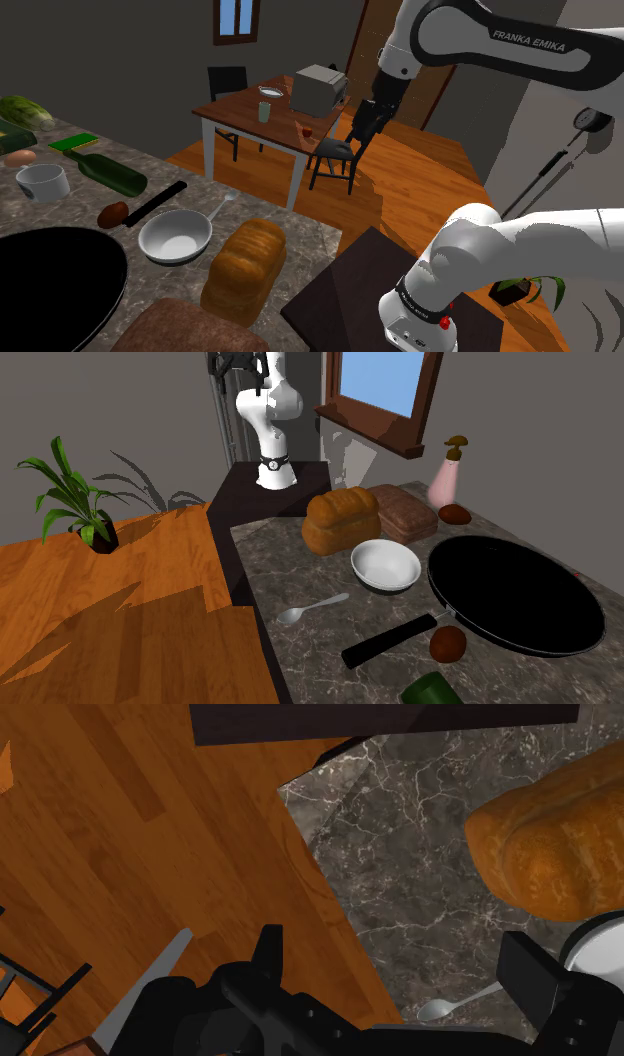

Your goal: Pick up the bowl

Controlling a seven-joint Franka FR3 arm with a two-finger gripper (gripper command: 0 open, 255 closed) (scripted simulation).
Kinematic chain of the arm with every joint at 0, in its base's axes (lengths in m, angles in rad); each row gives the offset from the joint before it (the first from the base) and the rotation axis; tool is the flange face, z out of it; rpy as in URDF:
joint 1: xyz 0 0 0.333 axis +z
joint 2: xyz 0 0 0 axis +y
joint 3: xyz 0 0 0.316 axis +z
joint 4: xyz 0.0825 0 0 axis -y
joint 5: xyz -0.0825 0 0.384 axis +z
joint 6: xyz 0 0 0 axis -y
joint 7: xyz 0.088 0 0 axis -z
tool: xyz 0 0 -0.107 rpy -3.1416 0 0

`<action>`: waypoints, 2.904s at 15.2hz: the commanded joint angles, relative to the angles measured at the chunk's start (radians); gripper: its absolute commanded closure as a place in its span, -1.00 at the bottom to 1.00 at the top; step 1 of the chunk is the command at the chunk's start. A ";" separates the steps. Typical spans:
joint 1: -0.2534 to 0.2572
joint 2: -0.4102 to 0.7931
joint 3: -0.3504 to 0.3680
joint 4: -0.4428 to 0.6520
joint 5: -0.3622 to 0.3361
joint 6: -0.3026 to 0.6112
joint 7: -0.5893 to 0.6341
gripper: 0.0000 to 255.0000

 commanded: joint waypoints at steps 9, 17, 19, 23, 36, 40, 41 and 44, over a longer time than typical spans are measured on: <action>0.049 0.176 0.086 -0.060 0.058 0.236 0.093 -1.00; 0.086 0.420 0.172 -0.034 0.085 0.459 0.184 -1.00; 0.093 0.489 0.193 -0.014 0.083 0.509 0.209 -1.00; 0.104 0.632 0.232 0.040 0.065 0.598 0.263 -1.00; 0.187 1.121 0.281 0.355 -0.095 0.763 0.465 -1.00; 0.228 1.252 0.271 0.474 -0.134 0.772 0.505 -1.00; 0.230 1.261 0.269 0.473 -0.137 0.782 0.508 -1.00; 0.236 1.289 0.261 0.471 -0.149 0.812 0.516 -1.00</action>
